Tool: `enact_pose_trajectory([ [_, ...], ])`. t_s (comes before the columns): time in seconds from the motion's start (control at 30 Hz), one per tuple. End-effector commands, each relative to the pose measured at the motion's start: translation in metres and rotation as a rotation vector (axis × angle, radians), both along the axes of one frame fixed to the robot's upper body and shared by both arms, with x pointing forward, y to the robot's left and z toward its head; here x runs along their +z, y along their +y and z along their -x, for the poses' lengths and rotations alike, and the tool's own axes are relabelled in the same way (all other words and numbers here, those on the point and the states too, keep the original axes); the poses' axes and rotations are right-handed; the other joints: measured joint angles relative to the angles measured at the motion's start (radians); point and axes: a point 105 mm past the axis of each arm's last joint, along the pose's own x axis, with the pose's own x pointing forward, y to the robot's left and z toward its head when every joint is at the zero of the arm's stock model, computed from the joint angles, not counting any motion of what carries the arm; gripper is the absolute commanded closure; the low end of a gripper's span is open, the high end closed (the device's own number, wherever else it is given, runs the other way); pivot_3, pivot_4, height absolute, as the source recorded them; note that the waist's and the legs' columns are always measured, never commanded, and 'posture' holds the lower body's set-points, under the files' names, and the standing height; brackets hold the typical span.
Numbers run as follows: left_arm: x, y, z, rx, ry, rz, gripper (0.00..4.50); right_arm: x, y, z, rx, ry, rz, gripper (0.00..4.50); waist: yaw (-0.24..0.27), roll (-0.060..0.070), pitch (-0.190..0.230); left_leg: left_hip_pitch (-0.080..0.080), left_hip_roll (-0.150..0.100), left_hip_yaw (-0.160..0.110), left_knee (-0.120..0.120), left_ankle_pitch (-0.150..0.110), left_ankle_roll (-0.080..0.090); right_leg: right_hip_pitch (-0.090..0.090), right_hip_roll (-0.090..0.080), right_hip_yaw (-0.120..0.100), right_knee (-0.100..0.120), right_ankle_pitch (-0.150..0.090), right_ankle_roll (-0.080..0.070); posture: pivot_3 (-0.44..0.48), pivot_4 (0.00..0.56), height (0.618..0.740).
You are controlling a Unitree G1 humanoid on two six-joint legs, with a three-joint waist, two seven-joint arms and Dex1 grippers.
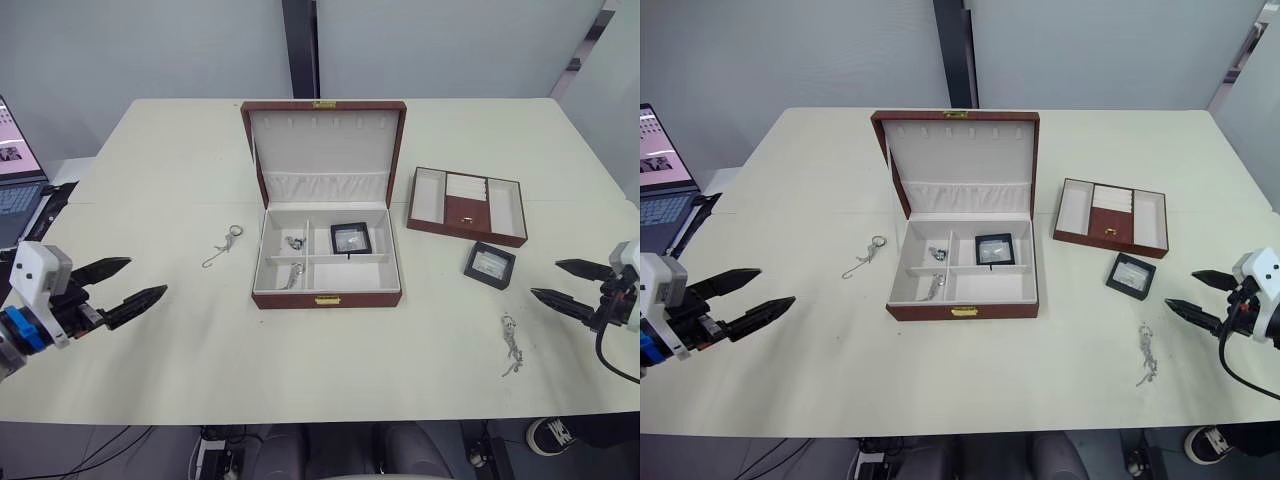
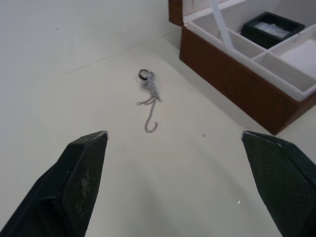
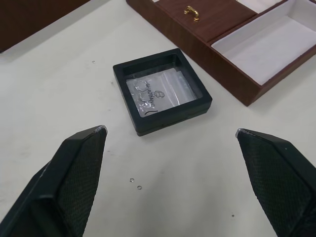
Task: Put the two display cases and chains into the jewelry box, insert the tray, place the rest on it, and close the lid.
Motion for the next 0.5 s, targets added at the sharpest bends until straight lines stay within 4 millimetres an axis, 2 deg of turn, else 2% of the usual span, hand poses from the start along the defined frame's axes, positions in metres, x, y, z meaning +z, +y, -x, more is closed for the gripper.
enact_pose_trajectory([
  [0.03,0.01,-0.026,0.006,-0.123,-0.051,-0.03,0.0,0.02,0.015,-0.002,0.086,-0.029,0.015,0.05,0.0,0.0,0.0,0.0,0.0,0.0,0.0,0.0,0.0,0.0,0.0,0.0,0.0,0.0,0.0,0.0,0.15,0.74],
  [0.2,0.001,-0.063,0.02,-0.293,-0.03,-0.033,0.0,0.023,0.037,-0.006,0.166,0.018,0.038,0.05,0.0,0.0,0.0,0.0,0.0,0.0,0.0,0.0,0.0,0.0,0.0,0.0,0.0,0.0,0.0,0.0,0.15,0.74],
  [0.5,-0.011,-0.113,0.034,-0.523,-0.012,-0.018,0.0,0.006,0.058,-0.016,0.236,0.069,0.133,0.05,0.006,0.0,0.0,0.0,-0.001,0.0,0.001,0.0,0.0,0.0,0.0,0.0,0.0,0.0,0.0,0.0,0.15,0.74],
])
